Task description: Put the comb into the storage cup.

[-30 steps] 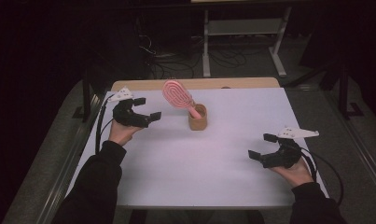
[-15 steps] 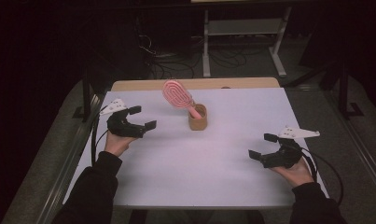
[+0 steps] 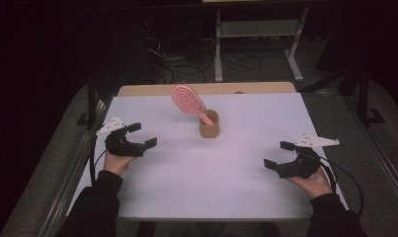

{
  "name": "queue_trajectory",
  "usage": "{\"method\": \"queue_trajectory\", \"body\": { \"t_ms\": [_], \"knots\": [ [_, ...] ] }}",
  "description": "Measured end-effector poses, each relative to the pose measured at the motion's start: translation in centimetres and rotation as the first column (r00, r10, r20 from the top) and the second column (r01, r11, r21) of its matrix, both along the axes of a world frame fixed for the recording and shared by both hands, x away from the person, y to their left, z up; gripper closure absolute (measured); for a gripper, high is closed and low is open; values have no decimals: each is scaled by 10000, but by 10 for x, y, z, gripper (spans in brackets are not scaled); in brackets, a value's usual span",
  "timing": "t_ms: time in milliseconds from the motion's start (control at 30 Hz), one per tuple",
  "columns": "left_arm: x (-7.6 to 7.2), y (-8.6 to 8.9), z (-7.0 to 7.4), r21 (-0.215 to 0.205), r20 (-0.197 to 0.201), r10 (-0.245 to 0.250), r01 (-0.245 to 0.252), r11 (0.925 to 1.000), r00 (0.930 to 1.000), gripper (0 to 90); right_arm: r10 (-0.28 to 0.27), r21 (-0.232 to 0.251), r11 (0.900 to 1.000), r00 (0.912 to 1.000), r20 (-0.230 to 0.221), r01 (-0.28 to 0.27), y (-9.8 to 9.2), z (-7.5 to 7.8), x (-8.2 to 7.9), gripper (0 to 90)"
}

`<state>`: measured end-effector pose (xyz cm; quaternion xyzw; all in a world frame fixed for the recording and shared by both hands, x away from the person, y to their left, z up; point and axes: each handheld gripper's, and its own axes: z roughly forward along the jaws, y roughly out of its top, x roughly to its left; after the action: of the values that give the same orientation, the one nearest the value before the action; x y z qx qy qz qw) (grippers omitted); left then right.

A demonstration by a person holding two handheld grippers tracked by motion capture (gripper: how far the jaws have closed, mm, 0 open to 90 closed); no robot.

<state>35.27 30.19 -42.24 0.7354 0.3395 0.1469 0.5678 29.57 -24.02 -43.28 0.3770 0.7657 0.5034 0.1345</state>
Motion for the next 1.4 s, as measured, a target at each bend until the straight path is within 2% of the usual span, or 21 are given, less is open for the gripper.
{"method": "queue_trajectory", "body": {
  "t_ms": [167, 567, 700, 867, 1033, 1167, 1400],
  "knots": [
    [-9, 12, -9, -175, -163, 232, -235, 9996, 9996, 0, -73, 25, 10000, 10000, 12, 73, -2, 0, -2, 0],
    [-23, 35, -16, -451, 167, 900, -891, 9950, 9958, 0, -224, 50, 9997, 9997, -18, 224, -10, -4, -4, 0],
    [-28, 42, -18, -600, 144, 1095, -1084, 9923, 9939, 0, -242, 37, 9997, 9997, -2, 242, -11, -5, -4, 0],
    [-33, 49, -20, -533, 217, 1319, -1306, 9900, 9910, 0, -275, 61, 9996, 9996, -7, 275, -12, -5, -5, 0],
    [-41, 60, -27, -322, 199, 1654, -1647, 9858, 9860, 0, -286, 96, 9995, 9996, -30, 286, -14, -6, -6, 0],
    [-46, 66, -32, -345, 109, 1855, -1850, 9821, 9826, 0, -328, 155, 9993, 9995, -1, 328, -15, -7, -7, 0],
    [-49, 71, -35, -245, 66, 1956, -1953, 9804, 9807, 0, -492, 230, 9985, 9988, -46, 493, -20, -11, -8, 0]
  ]
}}
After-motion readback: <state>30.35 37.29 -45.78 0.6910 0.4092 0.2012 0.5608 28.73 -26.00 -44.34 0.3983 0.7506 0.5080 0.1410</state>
